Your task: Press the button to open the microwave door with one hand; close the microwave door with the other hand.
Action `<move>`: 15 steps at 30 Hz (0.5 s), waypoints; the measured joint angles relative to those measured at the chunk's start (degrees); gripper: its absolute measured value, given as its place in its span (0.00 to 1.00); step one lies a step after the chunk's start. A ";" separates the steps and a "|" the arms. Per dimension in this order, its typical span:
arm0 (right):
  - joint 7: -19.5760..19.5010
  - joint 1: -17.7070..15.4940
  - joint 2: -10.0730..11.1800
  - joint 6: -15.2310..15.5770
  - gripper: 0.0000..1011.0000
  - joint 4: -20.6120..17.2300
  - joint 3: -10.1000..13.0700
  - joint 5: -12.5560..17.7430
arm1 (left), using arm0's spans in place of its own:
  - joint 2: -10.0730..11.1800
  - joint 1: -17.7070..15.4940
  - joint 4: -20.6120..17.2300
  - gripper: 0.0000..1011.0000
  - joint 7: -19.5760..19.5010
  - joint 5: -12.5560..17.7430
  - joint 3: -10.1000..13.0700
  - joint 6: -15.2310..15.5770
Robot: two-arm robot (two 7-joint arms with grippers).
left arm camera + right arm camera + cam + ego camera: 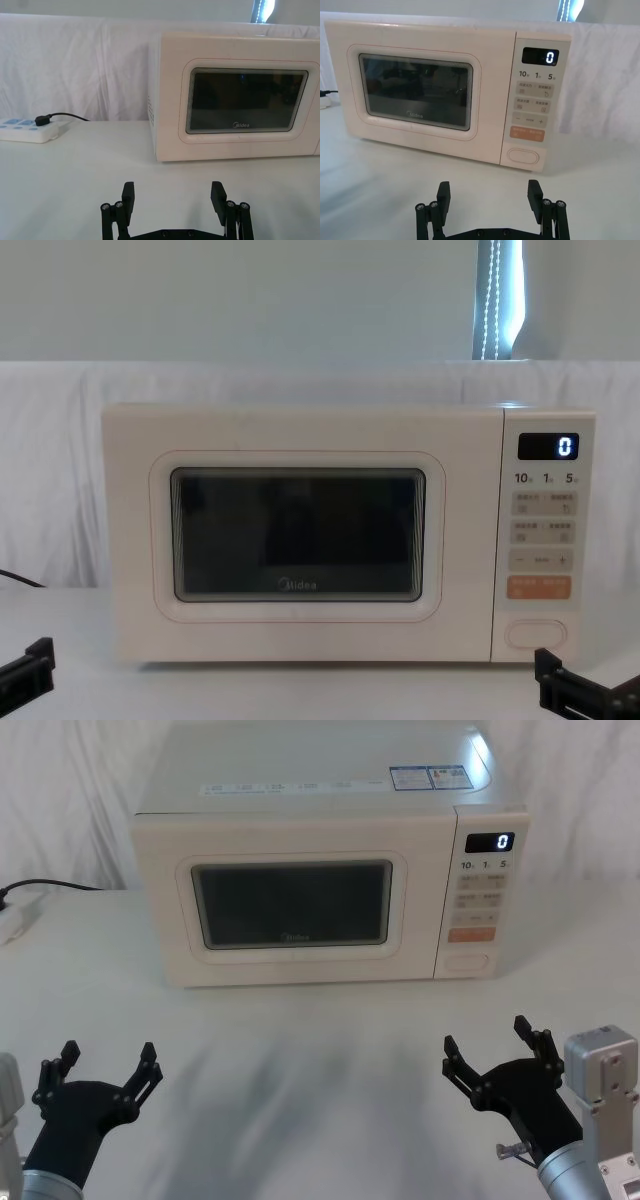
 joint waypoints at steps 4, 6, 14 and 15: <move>0.00 0.00 0.00 -0.01 0.99 0.00 0.01 0.00 | 0.00 0.00 0.00 0.99 0.00 0.00 0.00 0.00; 0.00 0.00 0.00 -0.01 0.99 0.00 0.01 0.00 | 0.00 0.00 0.00 0.99 0.00 0.00 0.00 0.00; 0.00 0.00 0.00 -0.01 0.99 0.00 0.01 0.00 | 0.00 0.00 0.00 0.99 0.00 0.00 0.00 0.00; 0.00 0.00 -0.01 -0.01 0.99 0.00 0.01 0.00 | 0.00 0.00 0.00 0.99 0.00 0.00 0.00 0.00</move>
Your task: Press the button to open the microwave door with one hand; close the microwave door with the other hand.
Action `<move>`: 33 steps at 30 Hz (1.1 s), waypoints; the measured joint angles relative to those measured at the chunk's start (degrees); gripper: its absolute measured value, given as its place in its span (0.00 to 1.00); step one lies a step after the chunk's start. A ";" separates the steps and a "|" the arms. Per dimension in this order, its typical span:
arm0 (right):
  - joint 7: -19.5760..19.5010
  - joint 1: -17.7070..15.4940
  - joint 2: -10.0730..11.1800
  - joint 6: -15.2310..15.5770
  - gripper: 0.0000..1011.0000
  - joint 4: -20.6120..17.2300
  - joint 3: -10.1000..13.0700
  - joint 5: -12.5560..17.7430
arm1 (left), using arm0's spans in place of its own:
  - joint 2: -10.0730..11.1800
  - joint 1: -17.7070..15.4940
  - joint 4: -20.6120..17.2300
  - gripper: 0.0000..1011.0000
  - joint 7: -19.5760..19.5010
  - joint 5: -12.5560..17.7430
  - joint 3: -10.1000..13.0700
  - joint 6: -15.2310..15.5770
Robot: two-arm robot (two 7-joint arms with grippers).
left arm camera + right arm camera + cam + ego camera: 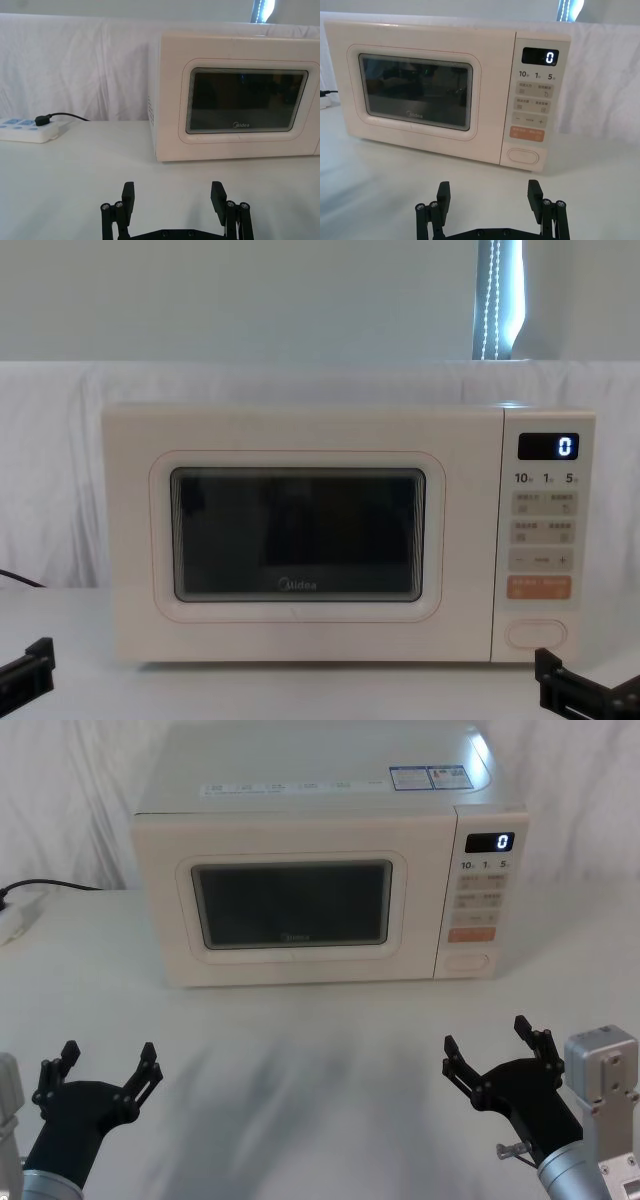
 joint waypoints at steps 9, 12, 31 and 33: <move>0.00 0.00 0.00 0.00 0.99 0.00 0.00 0.00 | 0.00 0.00 0.00 0.99 0.00 0.00 0.00 0.00; 0.00 0.00 0.00 0.00 0.99 0.00 0.00 0.00 | 0.00 0.00 0.00 0.99 0.00 0.00 0.00 0.00; 0.00 0.00 0.00 0.00 0.56 0.00 0.00 0.00 | 0.00 0.00 0.00 0.99 0.00 0.00 0.00 0.00; 0.00 0.00 0.00 0.00 0.50 0.00 0.00 0.00 | 0.00 0.00 0.00 0.99 0.00 0.00 0.00 0.00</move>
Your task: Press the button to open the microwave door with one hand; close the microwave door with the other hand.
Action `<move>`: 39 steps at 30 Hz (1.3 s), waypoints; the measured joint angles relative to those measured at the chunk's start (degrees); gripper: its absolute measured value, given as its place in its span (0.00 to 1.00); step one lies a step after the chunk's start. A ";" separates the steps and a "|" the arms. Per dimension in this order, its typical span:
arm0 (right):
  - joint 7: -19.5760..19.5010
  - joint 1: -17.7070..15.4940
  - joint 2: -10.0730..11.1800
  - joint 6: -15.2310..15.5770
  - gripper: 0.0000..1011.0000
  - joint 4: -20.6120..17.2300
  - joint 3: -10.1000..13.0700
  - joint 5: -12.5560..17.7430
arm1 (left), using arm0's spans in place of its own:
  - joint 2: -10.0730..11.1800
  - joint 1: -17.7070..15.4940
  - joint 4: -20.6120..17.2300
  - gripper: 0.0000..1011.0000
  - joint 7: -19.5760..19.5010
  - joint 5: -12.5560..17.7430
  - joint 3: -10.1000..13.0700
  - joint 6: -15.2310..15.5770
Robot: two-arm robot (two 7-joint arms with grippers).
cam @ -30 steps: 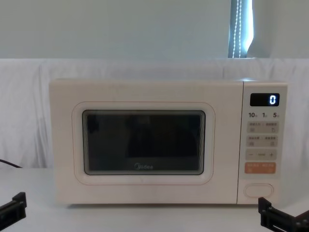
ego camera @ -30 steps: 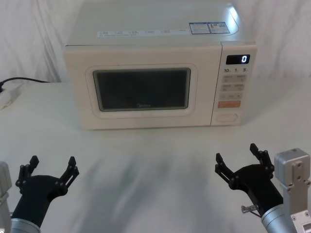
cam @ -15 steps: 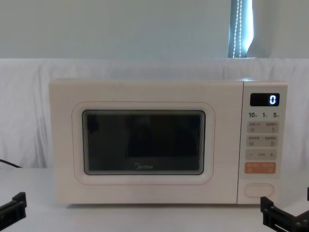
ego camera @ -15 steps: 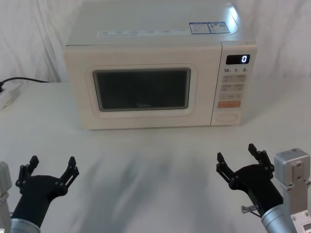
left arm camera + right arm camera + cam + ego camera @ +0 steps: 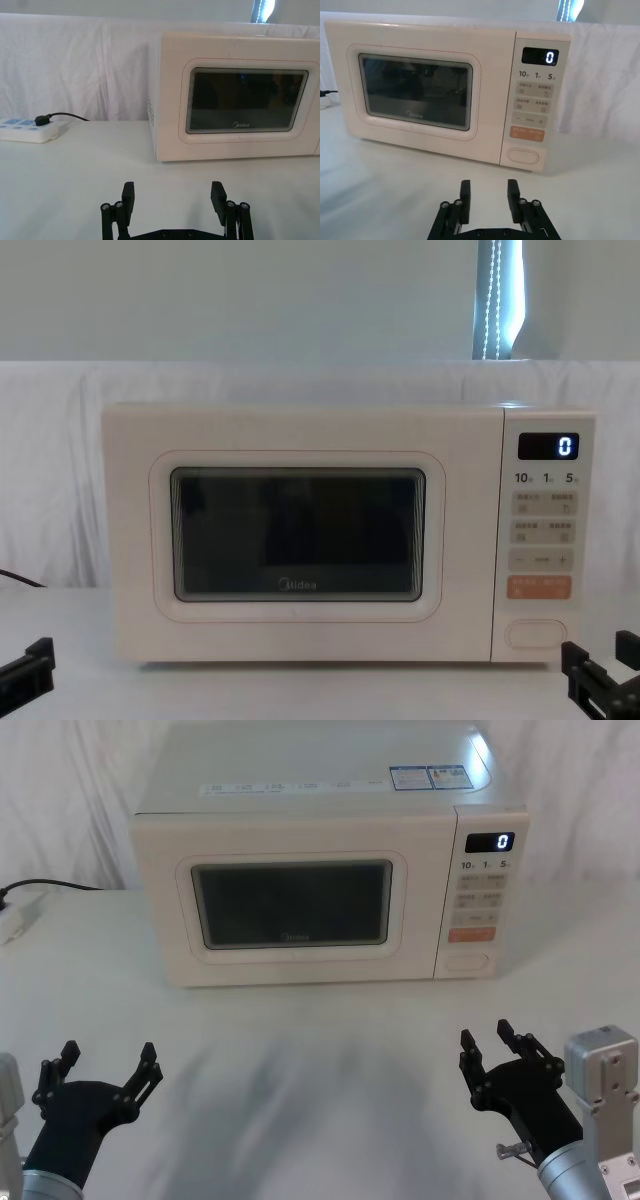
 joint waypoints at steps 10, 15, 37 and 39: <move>0.00 0.00 0.00 0.00 0.18 0.00 0.00 0.00 | 0.00 0.00 0.00 0.99 0.00 0.00 0.00 0.00; 0.00 0.00 0.00 0.00 0.06 0.00 0.00 0.00 | 0.00 0.00 0.00 0.99 0.00 0.00 0.00 0.00; 4.03 2.16 -0.76 0.02 0.00 1.98 1.18 1.49 | 0.00 0.00 0.00 0.99 0.00 0.00 0.01 0.00; 4.39 2.51 -0.86 0.22 0.00 2.29 1.20 1.55 | 0.00 0.00 0.00 0.99 0.00 0.00 0.01 0.00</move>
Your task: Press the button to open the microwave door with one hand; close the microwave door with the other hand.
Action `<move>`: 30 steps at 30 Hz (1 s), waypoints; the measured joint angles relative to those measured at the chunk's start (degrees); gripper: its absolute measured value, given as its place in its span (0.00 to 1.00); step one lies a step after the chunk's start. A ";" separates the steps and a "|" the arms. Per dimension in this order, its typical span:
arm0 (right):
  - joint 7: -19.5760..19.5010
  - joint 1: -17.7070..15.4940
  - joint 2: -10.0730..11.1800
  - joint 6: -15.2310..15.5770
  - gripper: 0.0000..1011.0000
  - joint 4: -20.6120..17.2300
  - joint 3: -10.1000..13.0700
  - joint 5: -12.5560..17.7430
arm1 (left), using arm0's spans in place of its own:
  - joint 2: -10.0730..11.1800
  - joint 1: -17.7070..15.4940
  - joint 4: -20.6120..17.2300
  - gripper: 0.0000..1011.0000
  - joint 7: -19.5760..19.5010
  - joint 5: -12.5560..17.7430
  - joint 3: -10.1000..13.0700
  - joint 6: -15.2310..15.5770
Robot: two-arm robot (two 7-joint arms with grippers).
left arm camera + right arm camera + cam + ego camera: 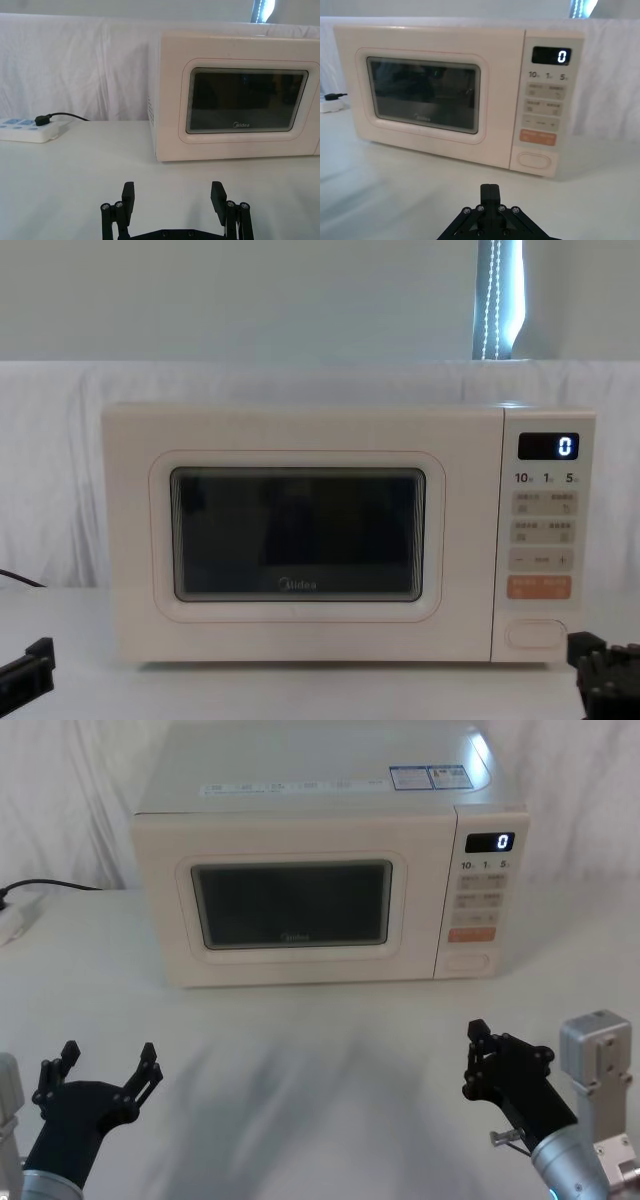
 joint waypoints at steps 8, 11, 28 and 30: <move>2.80 4.45 -1.52 2.12 0.00 4.60 0.75 0.10 | 0.00 0.00 0.00 0.99 0.00 0.00 0.00 0.00; 3.53 6.40 -2.32 2.48 0.00 7.09 0.89 -0.01 | 0.00 0.00 0.00 0.99 0.00 0.00 0.00 0.00; 5.12 17.27 -5.75 2.40 0.00 21.49 3.24 1.45 | 0.00 0.00 0.00 0.99 0.00 0.00 0.00 0.00; 5.36 18.52 -5.90 2.06 0.00 23.17 3.31 1.49 | 0.00 0.00 0.00 0.99 0.00 0.00 0.00 0.00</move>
